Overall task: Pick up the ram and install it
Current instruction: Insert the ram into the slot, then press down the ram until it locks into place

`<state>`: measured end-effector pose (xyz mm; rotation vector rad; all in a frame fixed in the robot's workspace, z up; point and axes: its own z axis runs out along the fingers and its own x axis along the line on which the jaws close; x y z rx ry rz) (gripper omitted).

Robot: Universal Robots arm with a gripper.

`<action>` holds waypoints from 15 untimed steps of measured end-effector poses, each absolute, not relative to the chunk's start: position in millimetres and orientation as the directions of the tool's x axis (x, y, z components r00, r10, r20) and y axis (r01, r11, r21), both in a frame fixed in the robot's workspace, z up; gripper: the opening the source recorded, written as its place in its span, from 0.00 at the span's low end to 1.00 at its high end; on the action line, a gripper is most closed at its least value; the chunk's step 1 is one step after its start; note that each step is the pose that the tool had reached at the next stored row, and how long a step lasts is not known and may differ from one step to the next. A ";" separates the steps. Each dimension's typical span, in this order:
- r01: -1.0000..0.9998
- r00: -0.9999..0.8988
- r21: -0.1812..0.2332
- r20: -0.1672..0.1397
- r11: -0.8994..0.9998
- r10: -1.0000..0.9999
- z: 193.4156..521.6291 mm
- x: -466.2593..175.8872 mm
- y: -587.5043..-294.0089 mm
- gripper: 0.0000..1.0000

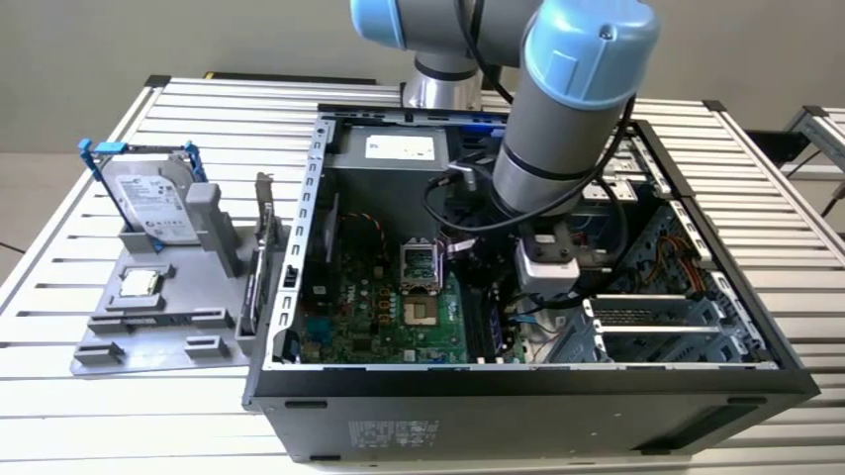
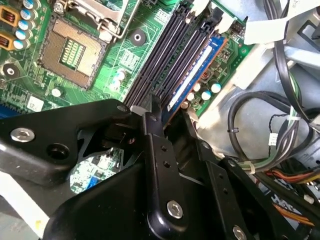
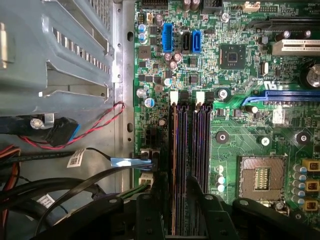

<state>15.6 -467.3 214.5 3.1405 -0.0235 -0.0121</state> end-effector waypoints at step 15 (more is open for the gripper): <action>-0.016 1.000 0.001 -0.008 -1.000 -0.016 242.8 15.4 -467.3 1.00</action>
